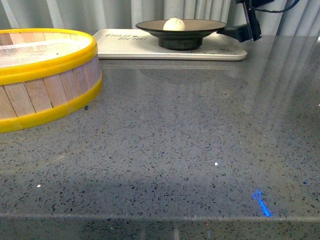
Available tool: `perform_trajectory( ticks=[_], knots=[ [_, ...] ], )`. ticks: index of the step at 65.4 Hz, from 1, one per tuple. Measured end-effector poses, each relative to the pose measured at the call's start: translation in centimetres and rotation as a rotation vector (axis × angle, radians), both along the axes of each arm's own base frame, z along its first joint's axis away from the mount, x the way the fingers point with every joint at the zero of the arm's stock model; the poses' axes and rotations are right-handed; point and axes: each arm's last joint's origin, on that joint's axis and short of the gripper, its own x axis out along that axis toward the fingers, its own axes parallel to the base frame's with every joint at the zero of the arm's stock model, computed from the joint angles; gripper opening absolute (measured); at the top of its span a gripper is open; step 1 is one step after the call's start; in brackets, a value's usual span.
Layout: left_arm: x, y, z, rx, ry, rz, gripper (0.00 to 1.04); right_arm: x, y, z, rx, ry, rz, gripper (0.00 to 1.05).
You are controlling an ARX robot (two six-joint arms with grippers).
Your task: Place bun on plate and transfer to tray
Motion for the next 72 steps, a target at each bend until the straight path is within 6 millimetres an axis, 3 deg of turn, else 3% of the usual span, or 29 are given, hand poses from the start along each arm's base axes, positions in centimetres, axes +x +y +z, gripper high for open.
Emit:
perform_trajectory(
  ticks=[15,25,38,46,55,59,72],
  knots=[
    [0.0,0.0,0.0,0.0,0.0,0.0,0.98,-2.5,-1.5,1.9,0.022,-0.044,-0.067,0.96],
    [0.0,0.0,0.0,0.0,0.0,0.0,0.98,-6.6,-3.1,3.5,0.038,-0.099,-0.112,0.96],
    [0.0,0.0,0.0,0.0,0.0,0.0,0.98,-11.3,-5.1,3.1,-0.097,-0.15,-0.248,0.96],
    [0.0,0.0,0.0,0.0,0.0,0.0,0.98,-16.9,-6.9,2.8,-0.3,-0.228,-0.379,0.96],
    [0.0,0.0,0.0,0.0,0.0,0.0,0.98,-26.0,-8.0,1.6,-0.6,-0.29,-0.54,0.96],
    [0.0,0.0,0.0,0.0,0.0,0.0,0.98,-28.9,-8.1,0.5,-0.708,-0.299,-0.57,0.96],
    [0.0,0.0,0.0,0.0,0.0,0.0,0.98,-33.9,-8.4,-3.1,-0.978,-0.299,-0.594,0.96]
  ],
)
